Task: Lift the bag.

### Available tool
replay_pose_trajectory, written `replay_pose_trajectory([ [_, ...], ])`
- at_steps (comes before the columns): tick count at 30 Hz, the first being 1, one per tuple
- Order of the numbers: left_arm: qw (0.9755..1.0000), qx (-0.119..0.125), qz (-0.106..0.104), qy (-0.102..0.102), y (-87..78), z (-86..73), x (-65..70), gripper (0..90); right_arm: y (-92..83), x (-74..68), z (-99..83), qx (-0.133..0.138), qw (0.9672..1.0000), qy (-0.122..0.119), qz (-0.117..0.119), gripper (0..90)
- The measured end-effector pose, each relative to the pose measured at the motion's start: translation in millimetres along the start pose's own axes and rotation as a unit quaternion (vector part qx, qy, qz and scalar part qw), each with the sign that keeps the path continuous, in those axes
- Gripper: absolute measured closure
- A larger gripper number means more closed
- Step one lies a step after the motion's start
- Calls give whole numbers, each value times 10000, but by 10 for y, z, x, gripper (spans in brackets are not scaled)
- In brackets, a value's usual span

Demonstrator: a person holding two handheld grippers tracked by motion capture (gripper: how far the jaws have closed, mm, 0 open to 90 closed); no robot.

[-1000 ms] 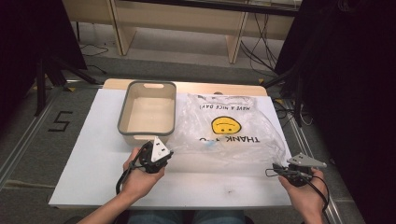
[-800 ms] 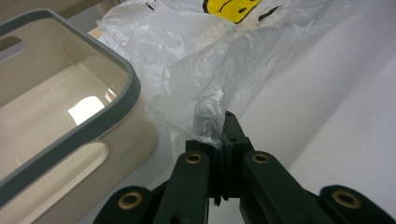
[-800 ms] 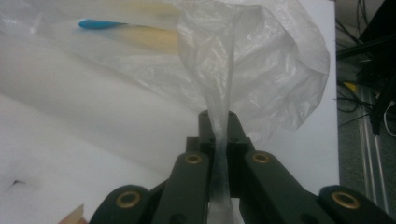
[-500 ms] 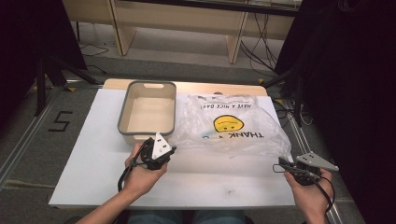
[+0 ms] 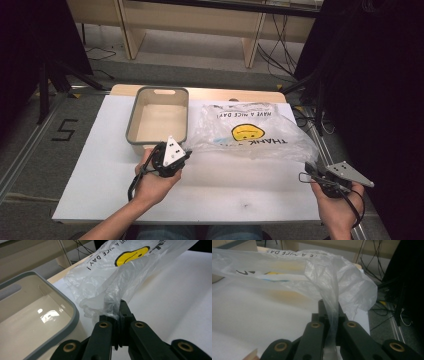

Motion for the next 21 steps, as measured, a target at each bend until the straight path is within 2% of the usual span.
replay_pose_trajectory([
  [14,9995,312,14,-61,-5,209,-19,895,-95,56,174,425,9989,23,-176,900],
  [21,9988,476,67,-91,-30,312,-74,895,-115,64,278,624,9978,21,-207,900],
])
Point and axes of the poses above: each handheld gripper's, and its own axes: y roughly forward along the jaws, z roughly out of its top, x roughly to its right, the point moved 4 cm from there along y, roughly forward along the jaws, and after that the axes turned 7 degrees about x, right-handed, at the moved point
